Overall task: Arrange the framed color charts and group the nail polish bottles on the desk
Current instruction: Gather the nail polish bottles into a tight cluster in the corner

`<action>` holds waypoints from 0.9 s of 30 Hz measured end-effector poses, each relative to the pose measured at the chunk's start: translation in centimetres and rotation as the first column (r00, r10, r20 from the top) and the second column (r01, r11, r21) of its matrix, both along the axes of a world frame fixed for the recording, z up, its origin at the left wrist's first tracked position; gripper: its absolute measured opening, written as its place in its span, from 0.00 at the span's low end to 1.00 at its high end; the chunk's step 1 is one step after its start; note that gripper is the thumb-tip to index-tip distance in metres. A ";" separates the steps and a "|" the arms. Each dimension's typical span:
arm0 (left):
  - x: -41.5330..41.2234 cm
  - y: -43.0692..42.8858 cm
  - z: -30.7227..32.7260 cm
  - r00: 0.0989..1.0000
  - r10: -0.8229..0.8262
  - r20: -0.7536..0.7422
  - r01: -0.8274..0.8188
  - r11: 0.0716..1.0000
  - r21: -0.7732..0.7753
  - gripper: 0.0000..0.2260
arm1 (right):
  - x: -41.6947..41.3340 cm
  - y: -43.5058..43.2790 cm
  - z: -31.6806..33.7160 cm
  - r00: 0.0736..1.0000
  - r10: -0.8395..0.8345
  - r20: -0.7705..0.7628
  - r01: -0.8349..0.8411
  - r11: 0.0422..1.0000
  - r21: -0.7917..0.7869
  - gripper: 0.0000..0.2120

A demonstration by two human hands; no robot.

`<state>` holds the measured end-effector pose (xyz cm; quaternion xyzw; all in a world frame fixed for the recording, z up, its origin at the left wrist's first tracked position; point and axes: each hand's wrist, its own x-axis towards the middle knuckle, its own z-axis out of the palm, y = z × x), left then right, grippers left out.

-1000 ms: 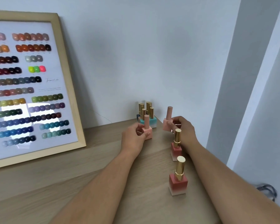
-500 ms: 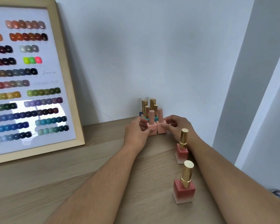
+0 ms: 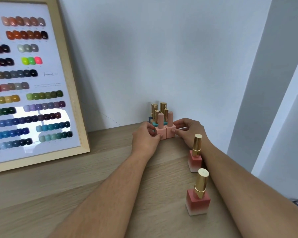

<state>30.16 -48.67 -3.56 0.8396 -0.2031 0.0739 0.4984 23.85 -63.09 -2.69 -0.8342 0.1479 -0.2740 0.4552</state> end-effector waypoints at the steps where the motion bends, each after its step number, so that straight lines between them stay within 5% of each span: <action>1: 0.1 0.0 0.0 1.000 0.005 -0.003 -0.005 1.000 0.001 0.12 | 0.1 0.0 0.0 1.000 -0.003 -0.002 0.003 1.000 -0.011 0.13; 27: 3.1 -1.5 -0.1 0.997 0.082 -0.002 -0.082 0.996 -0.024 0.12 | 3.4 -0.8 -0.6 0.999 -0.007 0.032 0.006 1.000 0.007 0.11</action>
